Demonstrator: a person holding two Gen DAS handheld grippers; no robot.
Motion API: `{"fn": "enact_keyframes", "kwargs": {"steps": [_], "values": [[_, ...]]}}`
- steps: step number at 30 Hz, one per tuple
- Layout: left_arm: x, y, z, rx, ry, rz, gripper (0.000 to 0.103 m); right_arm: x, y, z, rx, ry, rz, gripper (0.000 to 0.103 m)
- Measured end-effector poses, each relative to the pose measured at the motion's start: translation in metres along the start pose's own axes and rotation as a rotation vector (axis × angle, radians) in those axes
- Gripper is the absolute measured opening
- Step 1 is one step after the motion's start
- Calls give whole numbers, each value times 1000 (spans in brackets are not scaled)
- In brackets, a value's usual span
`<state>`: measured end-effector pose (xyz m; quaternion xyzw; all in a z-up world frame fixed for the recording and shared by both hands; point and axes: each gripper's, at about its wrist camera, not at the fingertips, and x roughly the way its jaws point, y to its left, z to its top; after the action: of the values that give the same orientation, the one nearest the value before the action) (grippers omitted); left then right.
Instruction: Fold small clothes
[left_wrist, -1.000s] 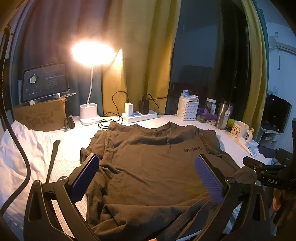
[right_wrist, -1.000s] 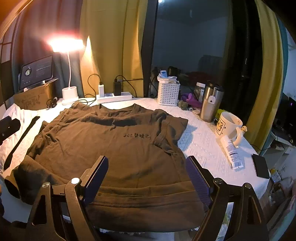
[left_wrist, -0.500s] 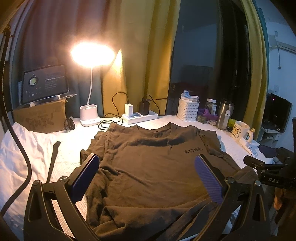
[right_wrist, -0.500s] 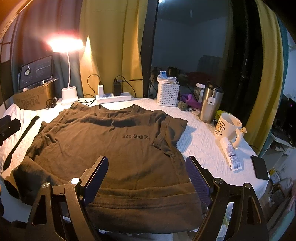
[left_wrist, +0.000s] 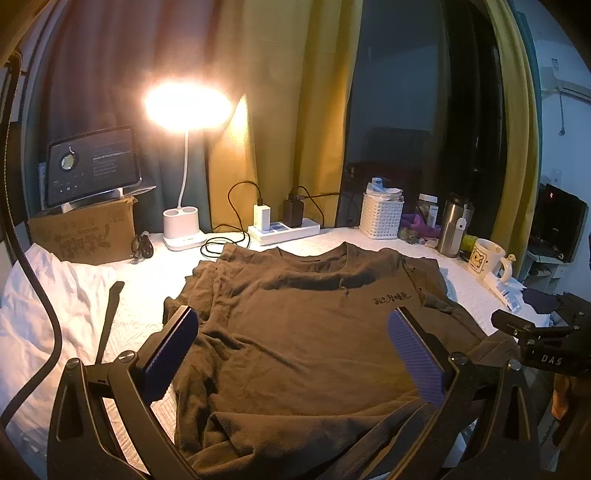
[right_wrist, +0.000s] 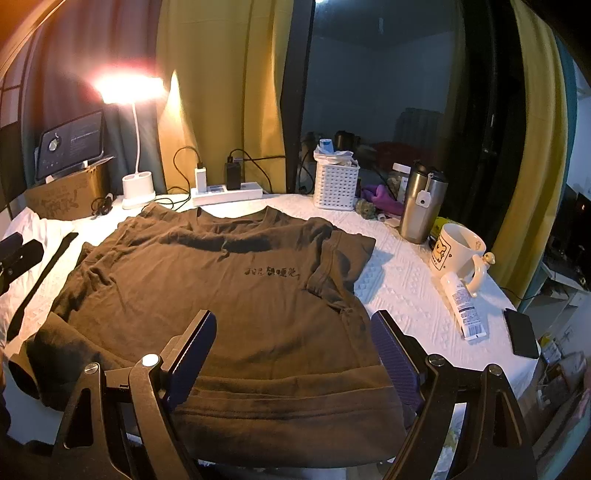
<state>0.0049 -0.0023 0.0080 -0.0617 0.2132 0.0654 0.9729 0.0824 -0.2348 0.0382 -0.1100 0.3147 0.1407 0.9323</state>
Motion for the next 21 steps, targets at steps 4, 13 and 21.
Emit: {"fn": "enact_keyframes", "kwargs": {"steps": [4, 13, 21], "values": [[-2, 0, 2, -2, -10, 3, 101, 2, 3, 0, -4, 1, 2, 86], [-2, -3, 3, 4, -15, 0, 101, 2, 2, 1, 3, 2, -2, 86], [-3, -9, 4, 11, -21, -5, 101, 5, -1, -2, 10, 4, -7, 86]]}}
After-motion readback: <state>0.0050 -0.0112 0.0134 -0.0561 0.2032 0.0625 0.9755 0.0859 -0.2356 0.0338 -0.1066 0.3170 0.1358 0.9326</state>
